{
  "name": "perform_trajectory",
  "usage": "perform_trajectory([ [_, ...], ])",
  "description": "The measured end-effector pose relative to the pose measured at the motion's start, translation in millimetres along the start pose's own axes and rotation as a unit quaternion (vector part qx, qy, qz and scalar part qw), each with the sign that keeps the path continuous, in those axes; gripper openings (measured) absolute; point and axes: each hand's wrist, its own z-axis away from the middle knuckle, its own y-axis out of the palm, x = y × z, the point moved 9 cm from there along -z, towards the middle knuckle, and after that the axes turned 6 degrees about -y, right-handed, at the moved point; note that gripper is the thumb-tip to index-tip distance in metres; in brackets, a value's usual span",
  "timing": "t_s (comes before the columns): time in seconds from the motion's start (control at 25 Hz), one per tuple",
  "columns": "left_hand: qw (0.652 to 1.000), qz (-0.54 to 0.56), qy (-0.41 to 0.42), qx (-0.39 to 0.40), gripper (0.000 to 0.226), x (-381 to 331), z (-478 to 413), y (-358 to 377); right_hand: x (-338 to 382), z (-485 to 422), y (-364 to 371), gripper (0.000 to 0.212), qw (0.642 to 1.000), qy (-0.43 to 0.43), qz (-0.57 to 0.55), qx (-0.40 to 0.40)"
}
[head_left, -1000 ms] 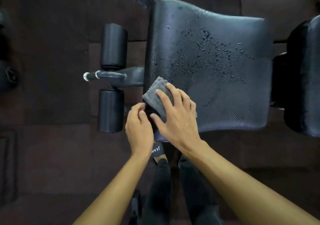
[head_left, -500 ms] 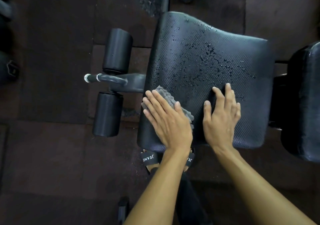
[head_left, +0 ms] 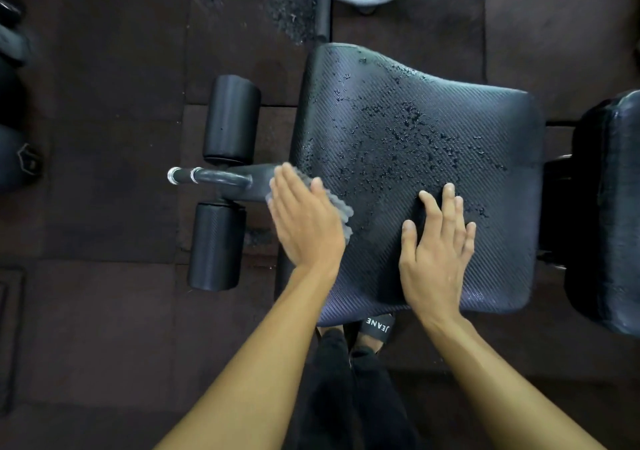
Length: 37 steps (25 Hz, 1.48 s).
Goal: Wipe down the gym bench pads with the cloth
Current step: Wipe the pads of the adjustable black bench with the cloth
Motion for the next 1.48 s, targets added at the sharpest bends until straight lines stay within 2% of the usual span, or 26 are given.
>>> perform_trajectory([
  [0.2,0.990,-0.075,0.122,0.007,0.064,-14.3,6.9,4.6,4.5,-2.3,-1.9,0.046,1.000,0.020,0.002,-0.003],
  [0.24,0.990,-0.072,0.118,0.020,0.066,-4.0,17.5,3.8,6.2,-3.4,-4.1,0.045,1.000,0.028,0.002,-0.009],
  [0.32,0.996,-0.046,0.059,0.043,0.070,16.1,26.4,4.2,9.0,-7.7,-10.6,0.040,0.998,0.047,-0.002,-0.030],
  [0.4,0.998,-0.025,0.021,0.052,0.069,12.4,14.0,5.8,11.7,-14.9,-18.3,0.035,0.996,0.064,-0.003,-0.057],
  [0.6,0.996,-0.006,0.060,0.072,0.063,-49.5,-62.2,11.5,5.2,-63.9,-32.8,0.040,0.995,0.046,0.039,-0.075],
  [0.76,0.991,-0.025,0.122,0.056,0.064,-108.4,-115.8,18.2,-16.7,-109.2,-39.5,0.050,0.996,0.053,0.056,-0.052],
  [0.88,0.978,-0.095,0.186,0.024,0.062,-150.1,-123.8,26.6,-22.1,-112.7,-32.0,0.054,0.997,0.055,0.057,-0.021],
  [1.04,0.934,-0.139,0.330,-0.002,0.059,-181.4,-82.7,43.1,-22.3,-113.5,-27.6,0.056,0.996,0.063,0.055,0.008],
  [1.16,0.916,-0.146,0.374,0.006,0.059,-151.8,-29.7,41.5,-20.8,-113.1,-28.0,0.056,0.997,0.060,0.052,0.020],
  [1.24,0.924,-0.161,0.346,0.009,0.059,-114.2,-10.3,32.1,-20.8,-112.3,-28.9,0.056,0.997,0.060,0.047,0.021],
  [1.32,0.949,-0.164,0.271,0.002,0.062,-83.9,-20.3,19.4,-20.9,-112.8,-30.7,0.056,0.997,0.058,0.046,0.019],
  [1.4,0.974,-0.127,0.189,0.016,0.063,-80.1,-50.7,12.9,-21.8,-112.5,-33.2,0.056,0.997,0.054,0.050,0.019],
  [1.48,0.982,-0.102,0.160,0.014,0.062,-106.3,-82.8,13.9,-21.5,-111.8,-33.8,0.056,0.998,0.048,0.046,0.020],
])
